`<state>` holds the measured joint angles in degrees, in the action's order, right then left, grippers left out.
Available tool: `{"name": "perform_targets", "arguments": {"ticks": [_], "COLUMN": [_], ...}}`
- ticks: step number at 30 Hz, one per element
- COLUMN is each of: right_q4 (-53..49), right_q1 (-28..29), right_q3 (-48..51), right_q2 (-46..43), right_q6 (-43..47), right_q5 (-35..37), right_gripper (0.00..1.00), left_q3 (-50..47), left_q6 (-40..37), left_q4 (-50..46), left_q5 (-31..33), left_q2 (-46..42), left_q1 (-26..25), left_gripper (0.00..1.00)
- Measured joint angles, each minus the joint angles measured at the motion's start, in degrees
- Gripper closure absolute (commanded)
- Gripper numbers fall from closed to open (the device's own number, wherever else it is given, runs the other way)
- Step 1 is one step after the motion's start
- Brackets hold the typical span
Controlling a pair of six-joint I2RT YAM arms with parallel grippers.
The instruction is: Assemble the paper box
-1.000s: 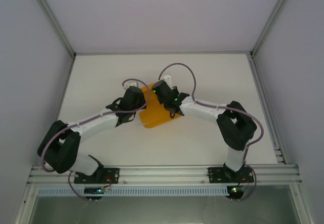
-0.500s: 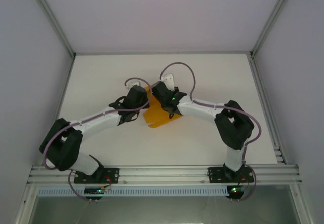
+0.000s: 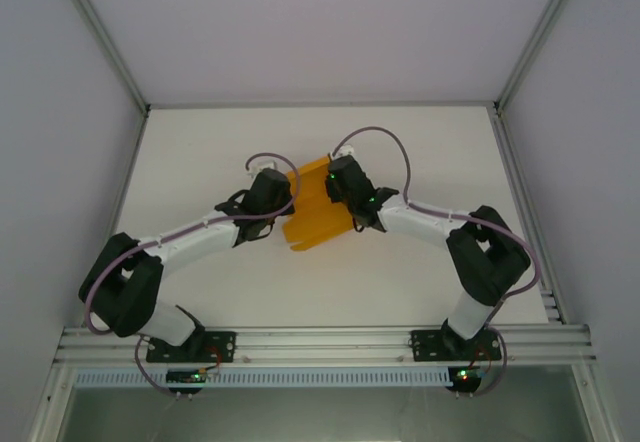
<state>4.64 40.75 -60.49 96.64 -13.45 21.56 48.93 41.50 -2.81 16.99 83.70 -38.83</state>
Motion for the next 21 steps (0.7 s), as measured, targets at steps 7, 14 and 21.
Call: {"name": "perform_targets", "arguments": {"ticks": [7, 14, 21], "right_q4": [1.42, 1.57, -2.43], "right_q1": [-1.73, -2.10, -0.81], "right_q3": [0.00, -0.04, -3.13], "right_q2": [0.24, 1.64, 3.21], "right_q6": [1.07, 2.14, 4.09], "right_q5": [-7.50, -9.53, -4.07], "right_gripper": [0.71, 0.87, 1.00], "left_q3": [0.00, 0.00, 0.17], "left_q6": [-0.04, -0.42, -0.87], "left_q4": [-0.04, -0.44, -0.70], "left_q5": [0.17, 0.07, 0.35], "left_q2": [0.00, 0.00, 0.00], "left_q1": [0.24, 0.24, 0.15], "left_gripper": [1.00, 1.00, 1.00]}}
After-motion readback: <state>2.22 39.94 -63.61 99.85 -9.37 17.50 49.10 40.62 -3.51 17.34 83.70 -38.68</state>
